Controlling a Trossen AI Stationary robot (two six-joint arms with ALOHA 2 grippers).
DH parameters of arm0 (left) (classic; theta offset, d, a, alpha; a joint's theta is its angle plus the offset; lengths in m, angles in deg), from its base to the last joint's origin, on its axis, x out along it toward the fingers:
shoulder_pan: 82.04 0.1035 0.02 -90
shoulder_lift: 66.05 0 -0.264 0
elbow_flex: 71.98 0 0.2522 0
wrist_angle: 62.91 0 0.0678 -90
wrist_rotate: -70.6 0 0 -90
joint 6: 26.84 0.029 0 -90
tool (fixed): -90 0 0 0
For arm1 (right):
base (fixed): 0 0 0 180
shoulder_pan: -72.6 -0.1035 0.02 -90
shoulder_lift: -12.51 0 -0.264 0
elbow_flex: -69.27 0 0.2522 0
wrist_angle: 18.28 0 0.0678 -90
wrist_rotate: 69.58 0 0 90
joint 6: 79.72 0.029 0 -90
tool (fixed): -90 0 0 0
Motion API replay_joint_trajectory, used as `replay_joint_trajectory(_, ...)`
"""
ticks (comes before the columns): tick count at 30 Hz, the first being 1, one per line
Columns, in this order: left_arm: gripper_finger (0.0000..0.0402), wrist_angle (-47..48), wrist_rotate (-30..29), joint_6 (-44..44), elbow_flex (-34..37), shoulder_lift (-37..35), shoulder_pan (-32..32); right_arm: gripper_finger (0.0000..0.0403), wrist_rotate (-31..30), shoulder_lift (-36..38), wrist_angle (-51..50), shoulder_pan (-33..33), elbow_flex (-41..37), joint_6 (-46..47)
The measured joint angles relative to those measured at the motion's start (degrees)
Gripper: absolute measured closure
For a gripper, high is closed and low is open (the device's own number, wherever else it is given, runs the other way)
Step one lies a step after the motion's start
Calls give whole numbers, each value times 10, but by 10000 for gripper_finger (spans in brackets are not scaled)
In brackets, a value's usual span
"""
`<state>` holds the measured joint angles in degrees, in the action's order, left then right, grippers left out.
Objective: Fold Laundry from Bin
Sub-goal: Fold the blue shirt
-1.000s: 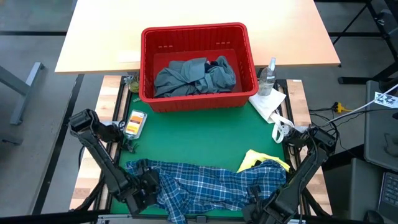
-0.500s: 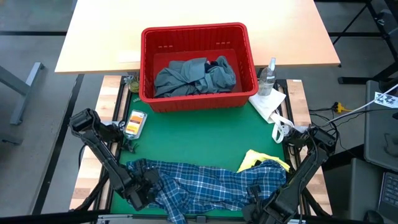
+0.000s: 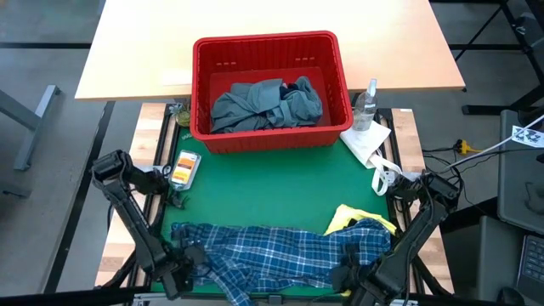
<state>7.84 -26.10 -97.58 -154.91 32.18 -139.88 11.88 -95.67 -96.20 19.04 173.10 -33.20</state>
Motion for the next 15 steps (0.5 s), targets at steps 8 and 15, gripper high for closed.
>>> replay_joint_trajectory(8,401,-11,29,-62,0,0,-43,265,1,0,-5,0,0,2)
replay_joint_trajectory(15,363,-46,24,-83,0,0,-49,265,61,0,-5,0,0,2)
